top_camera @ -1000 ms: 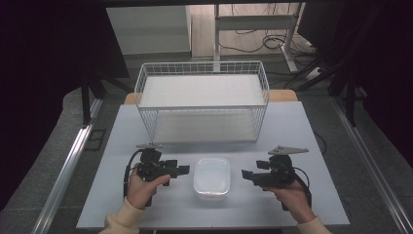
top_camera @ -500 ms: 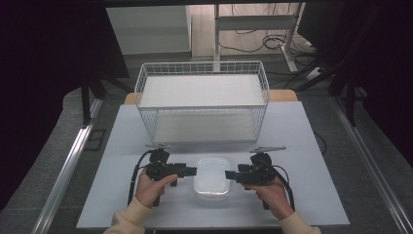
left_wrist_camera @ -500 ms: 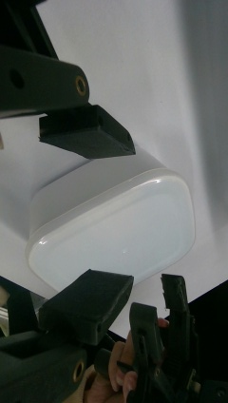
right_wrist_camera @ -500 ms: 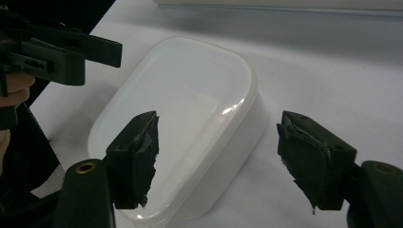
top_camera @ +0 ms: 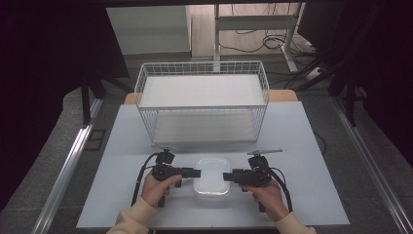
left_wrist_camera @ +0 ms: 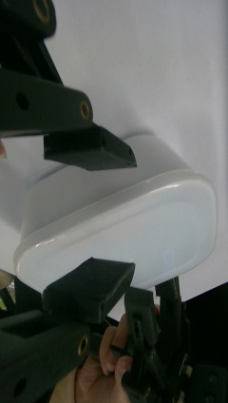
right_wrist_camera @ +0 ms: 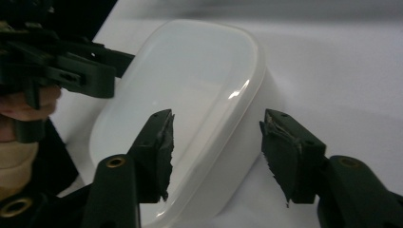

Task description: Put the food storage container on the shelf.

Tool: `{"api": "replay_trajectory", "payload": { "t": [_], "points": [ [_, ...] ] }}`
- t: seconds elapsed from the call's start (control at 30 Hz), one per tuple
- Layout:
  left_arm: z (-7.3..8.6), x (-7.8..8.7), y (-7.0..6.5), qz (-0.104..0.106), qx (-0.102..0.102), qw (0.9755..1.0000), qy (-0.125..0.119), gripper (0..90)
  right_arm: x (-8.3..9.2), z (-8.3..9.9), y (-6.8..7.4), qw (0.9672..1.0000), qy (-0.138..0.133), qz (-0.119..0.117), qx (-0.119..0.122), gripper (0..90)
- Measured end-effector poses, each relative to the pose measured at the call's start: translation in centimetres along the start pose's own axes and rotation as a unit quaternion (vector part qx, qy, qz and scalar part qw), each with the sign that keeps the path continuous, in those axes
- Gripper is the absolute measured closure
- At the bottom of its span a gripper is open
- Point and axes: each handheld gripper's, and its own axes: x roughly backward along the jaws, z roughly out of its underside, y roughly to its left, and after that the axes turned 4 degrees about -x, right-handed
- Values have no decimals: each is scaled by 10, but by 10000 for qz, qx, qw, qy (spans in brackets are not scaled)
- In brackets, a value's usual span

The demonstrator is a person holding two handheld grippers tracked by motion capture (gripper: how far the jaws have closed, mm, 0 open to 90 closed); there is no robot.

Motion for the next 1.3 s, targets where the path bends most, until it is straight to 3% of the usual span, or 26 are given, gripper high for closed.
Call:
{"api": "replay_trajectory", "payload": {
  "t": [0.23, 0.27, 0.33, 0.37, 0.57, 0.8, 1.0, 1.3],
  "points": [
    [2, -2, -3, -118, 15, 9999, 39, 563, 2, 2, -3, 9992, -68, -240, -304, 601],
    [2, -2, -3, -134, 10, 9999, 5, 608, 4, 3, -6, 9981, -110, -315, -510, 633],
    [4, 0, -4, -152, 42, 9999, -62, 621, 5, 3, -7, 9977, -104, -355, -576, 643],
    [5, 1, -4, -111, 74, 9998, -111, 647, 6, 4, -8, 9961, -127, -453, -749, 666],
    [9, 8, -8, -49, 50, 9998, -190, 705, 12, 7, -6, 9949, -196, -567, -817, 712],
    [11, 16, -19, -111, -182, 9993, -311, 767, 23, 10, -2, 9942, -332, -691, -758, 785],
    [11, 19, -26, -198, -364, 9985, -348, 788, 30, 9, 6, 9967, -419, -579, -396, 800],
    [8, 31, -40, -191, -653, 9963, -517, 797, 40, 5, 15, 9960, -625, -646, -21, 799]
  ]
}}
